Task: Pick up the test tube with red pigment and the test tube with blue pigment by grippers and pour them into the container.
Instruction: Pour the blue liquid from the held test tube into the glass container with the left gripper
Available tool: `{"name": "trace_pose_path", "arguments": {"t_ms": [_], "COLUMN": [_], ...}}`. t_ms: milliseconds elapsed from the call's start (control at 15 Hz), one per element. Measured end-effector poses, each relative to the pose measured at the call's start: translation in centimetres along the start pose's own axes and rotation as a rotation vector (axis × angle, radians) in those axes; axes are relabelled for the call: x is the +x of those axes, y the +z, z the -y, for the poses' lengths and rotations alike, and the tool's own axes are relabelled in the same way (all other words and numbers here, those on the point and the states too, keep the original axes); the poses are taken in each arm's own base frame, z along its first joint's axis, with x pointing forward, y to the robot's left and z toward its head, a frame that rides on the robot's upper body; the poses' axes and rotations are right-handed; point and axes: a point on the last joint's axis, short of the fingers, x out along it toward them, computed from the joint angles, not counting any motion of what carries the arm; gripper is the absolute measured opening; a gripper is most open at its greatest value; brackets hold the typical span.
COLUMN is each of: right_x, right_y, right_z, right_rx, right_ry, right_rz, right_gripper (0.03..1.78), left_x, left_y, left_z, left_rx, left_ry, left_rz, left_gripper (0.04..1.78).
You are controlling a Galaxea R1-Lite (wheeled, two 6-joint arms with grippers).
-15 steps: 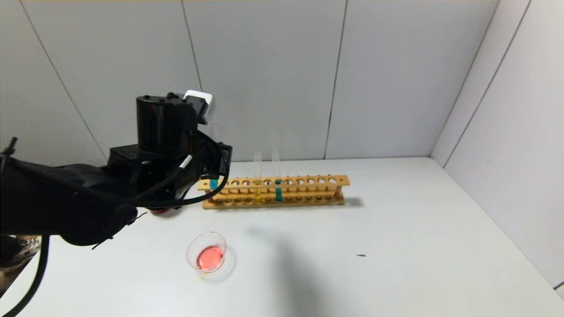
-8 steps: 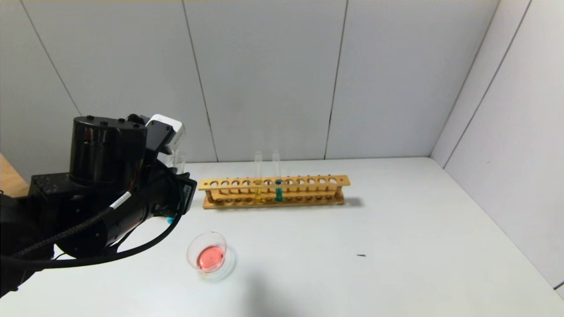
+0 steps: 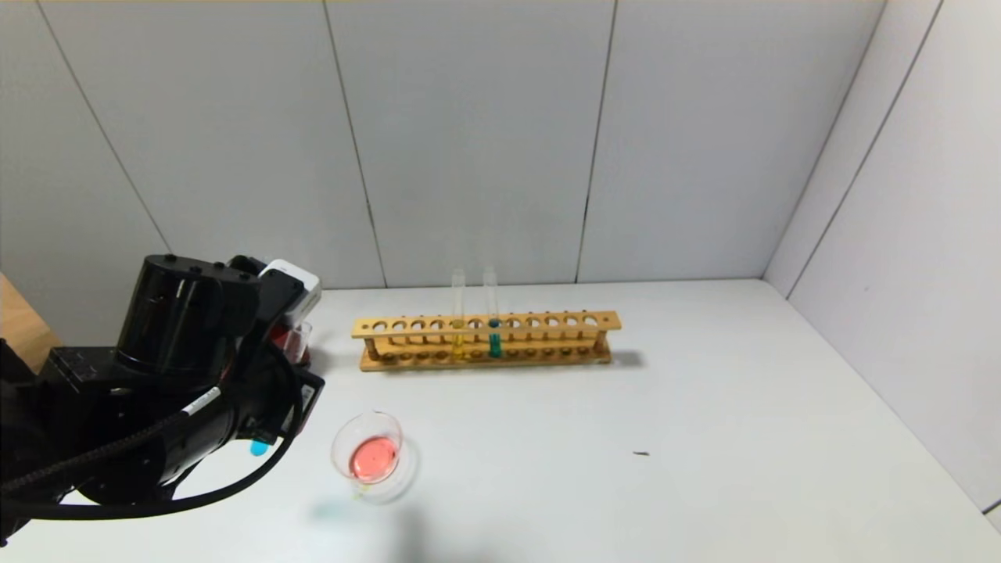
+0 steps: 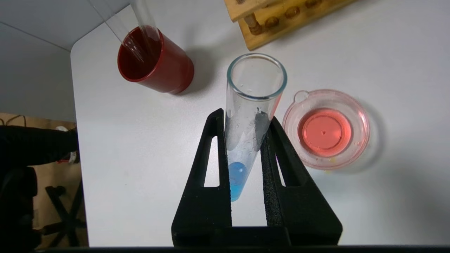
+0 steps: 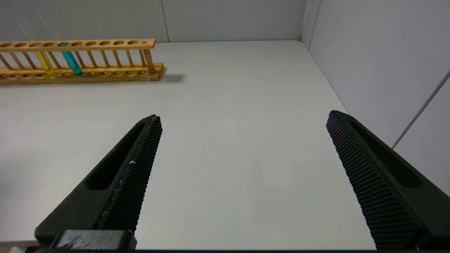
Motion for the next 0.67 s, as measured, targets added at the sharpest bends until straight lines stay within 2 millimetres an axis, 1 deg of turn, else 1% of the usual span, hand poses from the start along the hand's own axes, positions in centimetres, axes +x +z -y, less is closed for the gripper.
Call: {"name": "trace_pose_path", "arguments": {"t_ms": [333,467,667], "right_x": [0.0,0.0,0.0], "right_y": [0.0,0.0,0.0], "right_z": [0.0,0.0,0.0], "right_rx": [0.000,0.000,0.000], "right_ry": [0.000,0.000,0.000], "right_rz": [0.000,0.000,0.000], "right_gripper": [1.71,1.71,1.71], "left_x": [0.8,0.9,1.2], "left_y": [-1.3,-2.1,-2.5], "left_z": [0.6,0.9,1.1], "left_rx": [0.114,0.197,0.268], "left_ry": [-0.023,-0.039,-0.066], "left_rz": [-0.080,-0.126,-0.150], "left_gripper": [0.30,0.30,0.30]}}
